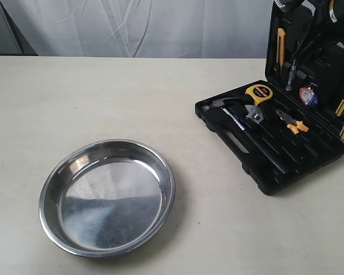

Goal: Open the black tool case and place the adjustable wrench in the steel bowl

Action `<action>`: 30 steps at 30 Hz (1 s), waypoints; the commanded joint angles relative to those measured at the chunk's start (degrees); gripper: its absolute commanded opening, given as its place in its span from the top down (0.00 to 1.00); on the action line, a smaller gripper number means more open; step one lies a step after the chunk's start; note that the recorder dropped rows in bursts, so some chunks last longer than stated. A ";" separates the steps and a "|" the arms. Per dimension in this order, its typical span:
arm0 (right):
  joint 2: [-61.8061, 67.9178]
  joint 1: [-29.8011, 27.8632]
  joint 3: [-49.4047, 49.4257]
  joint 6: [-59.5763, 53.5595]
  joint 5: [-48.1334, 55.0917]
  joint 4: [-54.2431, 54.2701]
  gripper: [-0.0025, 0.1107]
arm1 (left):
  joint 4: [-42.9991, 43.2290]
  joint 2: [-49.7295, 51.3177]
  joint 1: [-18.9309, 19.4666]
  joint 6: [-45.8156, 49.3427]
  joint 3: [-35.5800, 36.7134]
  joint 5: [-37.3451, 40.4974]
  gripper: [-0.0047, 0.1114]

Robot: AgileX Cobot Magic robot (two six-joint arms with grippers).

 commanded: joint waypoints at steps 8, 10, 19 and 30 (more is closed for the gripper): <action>0.26 -0.60 0.11 9.12 1.66 -10.56 0.99 | -0.13 0.20 0.11 -0.21 -0.07 -0.86 0.96; 0.26 -0.60 0.11 10.91 1.95 -11.96 0.99 | -0.13 0.20 0.11 -0.21 -0.07 -0.86 0.96; 0.26 -0.60 0.11 11.50 2.34 -12.93 0.99 | -0.13 0.20 0.11 -0.21 -0.07 -0.86 0.96; 0.26 -0.60 0.11 11.98 3.08 -13.74 0.99 | -0.13 0.20 0.11 -0.21 -0.07 -0.86 0.96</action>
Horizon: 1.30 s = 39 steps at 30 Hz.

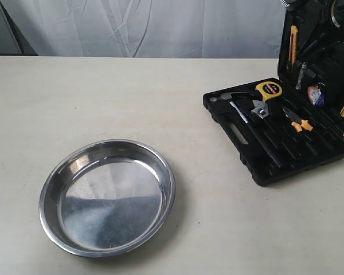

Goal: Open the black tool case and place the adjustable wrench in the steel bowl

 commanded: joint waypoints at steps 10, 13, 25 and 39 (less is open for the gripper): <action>-0.84 -0.60 -0.13 2.67 1.19 -5.99 0.68 | -0.13 0.20 0.11 -0.21 -0.07 -0.86 0.96; -0.84 -0.60 -0.13 8.20 2.70 -9.60 0.60 | -0.13 0.20 0.11 -0.21 -0.07 -0.86 0.96; 0.01 -0.60 0.49 11.18 -3.64 9.86 0.98 | -0.13 0.20 0.11 -0.21 -0.07 -0.86 0.96; 9.29 -0.60 0.49 -45.40 -6.41 64.85 0.98 | -0.13 0.20 0.11 -0.21 -0.07 -0.86 0.96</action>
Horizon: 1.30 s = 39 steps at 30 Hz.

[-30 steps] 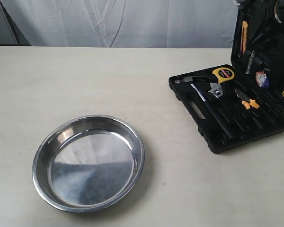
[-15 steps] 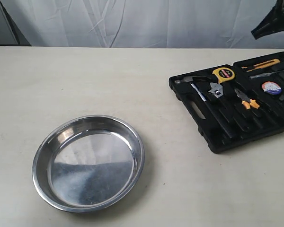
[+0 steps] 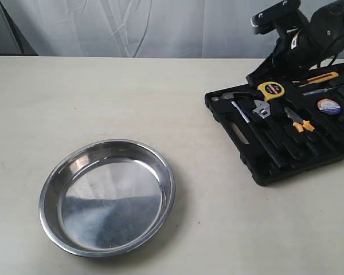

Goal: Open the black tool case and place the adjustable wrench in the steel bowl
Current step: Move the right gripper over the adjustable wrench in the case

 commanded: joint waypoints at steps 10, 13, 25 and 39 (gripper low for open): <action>2.19 -0.31 -2.33 -9.64 29.76 18.12 0.98 | -0.13 0.20 0.11 -0.21 -0.07 -0.86 0.96; 2.19 -0.31 -2.70 6.48 35.03 3.70 0.98 | -0.13 0.20 0.11 -0.21 -0.07 -0.86 0.96; 2.19 -0.31 -2.70 31.26 8.66 -21.13 0.98 | -0.13 0.20 0.11 -0.21 -0.07 -0.86 0.96; 18.01 -5.85 -15.48 -2.37 26.15 16.53 0.98 | -0.13 0.20 0.11 -0.21 -0.07 -0.86 0.96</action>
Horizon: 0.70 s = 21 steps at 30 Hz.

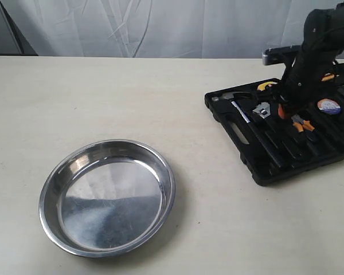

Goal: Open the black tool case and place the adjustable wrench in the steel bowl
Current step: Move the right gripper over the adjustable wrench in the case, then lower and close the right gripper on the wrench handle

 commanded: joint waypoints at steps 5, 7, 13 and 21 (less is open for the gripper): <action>1.00 1.10 -0.01 -4.35 -3.59 4.61 0.98 | -0.13 0.20 0.11 -0.21 -0.07 -0.86 0.96; 1.00 1.10 -0.01 -4.35 -4.22 4.61 0.98 | -0.13 0.20 0.11 -0.21 -0.07 -0.86 0.96; 1.00 1.10 -0.01 -4.48 -4.59 2.28 0.85 | -0.13 0.20 0.11 -0.21 -0.07 -0.86 0.96; 1.22 1.10 0.04 -4.48 -4.72 1.50 0.57 | -0.13 0.20 0.11 -0.21 -0.07 -0.86 0.96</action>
